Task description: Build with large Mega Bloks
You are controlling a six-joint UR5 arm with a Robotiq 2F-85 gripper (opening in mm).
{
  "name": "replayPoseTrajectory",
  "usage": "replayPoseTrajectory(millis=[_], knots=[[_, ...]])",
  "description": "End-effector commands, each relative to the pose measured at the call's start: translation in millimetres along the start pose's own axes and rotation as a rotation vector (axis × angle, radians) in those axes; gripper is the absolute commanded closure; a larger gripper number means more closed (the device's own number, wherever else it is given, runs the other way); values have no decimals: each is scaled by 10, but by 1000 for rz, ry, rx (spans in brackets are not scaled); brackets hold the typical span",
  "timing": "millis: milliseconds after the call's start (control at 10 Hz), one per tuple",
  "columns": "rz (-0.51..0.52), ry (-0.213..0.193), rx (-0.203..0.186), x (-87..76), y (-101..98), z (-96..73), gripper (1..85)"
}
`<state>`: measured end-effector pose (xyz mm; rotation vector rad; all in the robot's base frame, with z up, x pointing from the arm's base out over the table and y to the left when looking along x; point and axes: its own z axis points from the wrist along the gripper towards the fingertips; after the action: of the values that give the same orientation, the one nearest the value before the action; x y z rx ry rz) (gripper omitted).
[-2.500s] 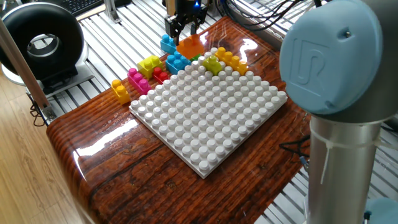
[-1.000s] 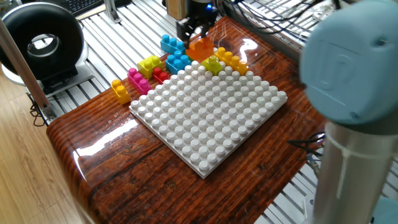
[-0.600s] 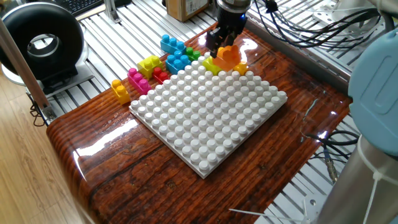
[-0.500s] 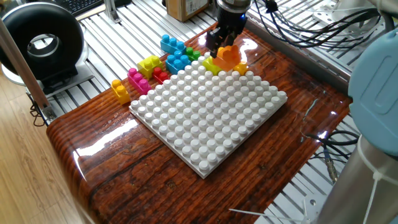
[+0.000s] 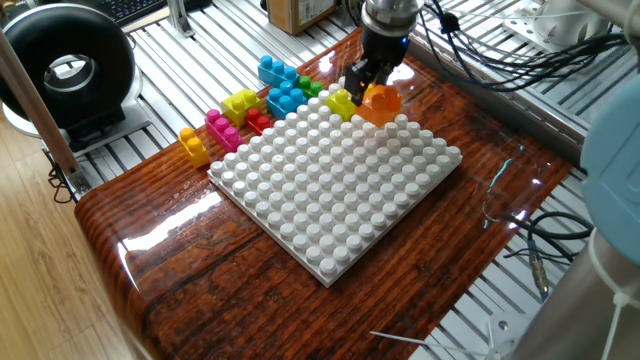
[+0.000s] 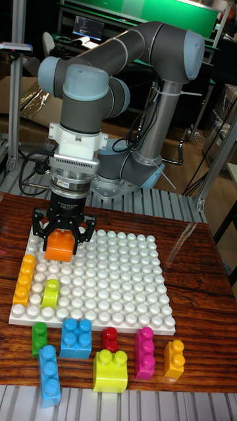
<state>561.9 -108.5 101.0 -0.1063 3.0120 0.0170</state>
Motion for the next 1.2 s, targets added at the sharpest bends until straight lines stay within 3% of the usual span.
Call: replayPoseTrajectory(millis=[0,100,800,1100], knots=[[-6,-30,2,-1,12,108,847],[-15,-32,11,8,1,140,847],[-54,-51,-18,-15,78,119,847],[-53,-75,-22,-72,96,197,847]])
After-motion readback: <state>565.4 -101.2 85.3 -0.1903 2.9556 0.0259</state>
